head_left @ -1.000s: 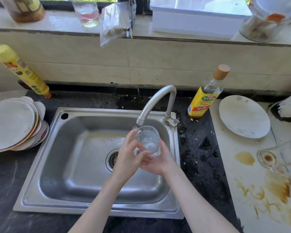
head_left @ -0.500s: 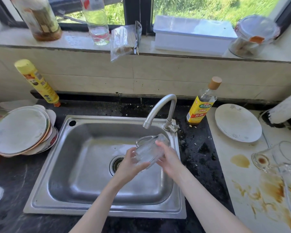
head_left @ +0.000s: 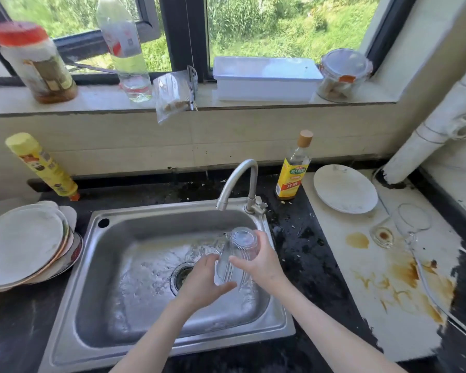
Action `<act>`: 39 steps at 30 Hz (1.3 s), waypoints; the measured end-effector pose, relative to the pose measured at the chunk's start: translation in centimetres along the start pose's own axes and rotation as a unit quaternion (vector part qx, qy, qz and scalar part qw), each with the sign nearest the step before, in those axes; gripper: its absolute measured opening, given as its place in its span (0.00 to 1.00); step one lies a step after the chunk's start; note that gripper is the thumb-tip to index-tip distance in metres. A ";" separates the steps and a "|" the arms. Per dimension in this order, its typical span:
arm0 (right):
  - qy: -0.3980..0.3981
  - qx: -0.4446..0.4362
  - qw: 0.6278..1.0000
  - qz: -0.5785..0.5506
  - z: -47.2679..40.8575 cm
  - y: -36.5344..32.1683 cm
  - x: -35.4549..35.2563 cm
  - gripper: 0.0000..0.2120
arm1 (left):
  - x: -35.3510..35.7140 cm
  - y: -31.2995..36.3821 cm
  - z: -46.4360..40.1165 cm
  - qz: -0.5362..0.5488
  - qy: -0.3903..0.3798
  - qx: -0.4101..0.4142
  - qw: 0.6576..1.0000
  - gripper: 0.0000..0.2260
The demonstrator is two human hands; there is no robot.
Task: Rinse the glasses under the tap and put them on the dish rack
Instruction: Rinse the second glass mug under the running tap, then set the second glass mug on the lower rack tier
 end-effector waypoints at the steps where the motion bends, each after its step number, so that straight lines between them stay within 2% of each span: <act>1: 0.010 -0.006 1.000 0.010 0.4 -0.3 -0.1 0.37 | -0.4 0.3 0.2 -0.045 0.000 0.016 0.999 0.34; 7: 0.069 -0.019 0.995 0.074 3.9 -1.4 -0.5 0.37 | -0.6 0.6 2.4 -0.234 -0.063 0.099 0.965 0.34; 11: 0.156 0.011 0.987 0.041 8.5 0.6 -1.3 0.34 | -0.5 1.3 3.5 -0.309 -0.079 0.146 0.936 0.43; 14: 0.225 0.037 0.973 0.024 13.3 2.0 -2.6 0.30 | 1.2 3.9 5.2 -0.337 -0.102 0.207 0.913 0.56; 15: 0.250 0.041 0.967 0.020 15.1 2.3 -3.2 0.29 | 1.9 5.1 5.9 -0.343 -0.111 0.229 0.904 0.57; 18: 0.325 0.059 0.944 0.002 21.0 3.6 -4.6 0.30 | 5.0 8.9 8.2 -0.348 -0.139 0.307 0.875 0.52; 21: 0.398 0.079 0.914 -0.016 27.9 5.2 -5.1 0.30 | 9.0 12.0 11.1 -0.362 -0.159 0.381 0.836 0.53; 24: 0.460 0.107 0.881 -0.027 35.5 6.7 -4.5 0.30 | 13.2 14.6 14.8 -0.370 -0.188 0.437 0.798 0.52; 28: 0.534 0.140 0.831 -0.075 46.1 9.4 -2.7 0.33 | 18.3 18.0 21.2 -0.374 -0.200 0.508 0.750 0.45; 33: 0.598 0.187 0.774 -0.090 59.6 11.9 0.9 0.35 | 24.8 20.6 31.3 -0.378 -0.221 0.586 0.682 0.43; 36: 0.618 0.210 0.753 -0.089 67.4 13.0 3.4 0.35 | 28.7 22.2 37.8 -0.383 -0.234 0.625 0.639 0.47; 39: 0.639 0.237 0.726 -0.085 74.4 14.2 5.6 0.33 | 32.7 23.3 44.5 -0.372 -0.274 0.655 0.598 0.43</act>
Point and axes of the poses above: each hand's wrist, its own z-axis away from the middle knuckle, its own x-axis out of the palm, y = z × x, the point moved 8 cm from there along -z, towards the middle knuckle, and after that the axes turned 8 degrees about -y, right-handed, at the moved point
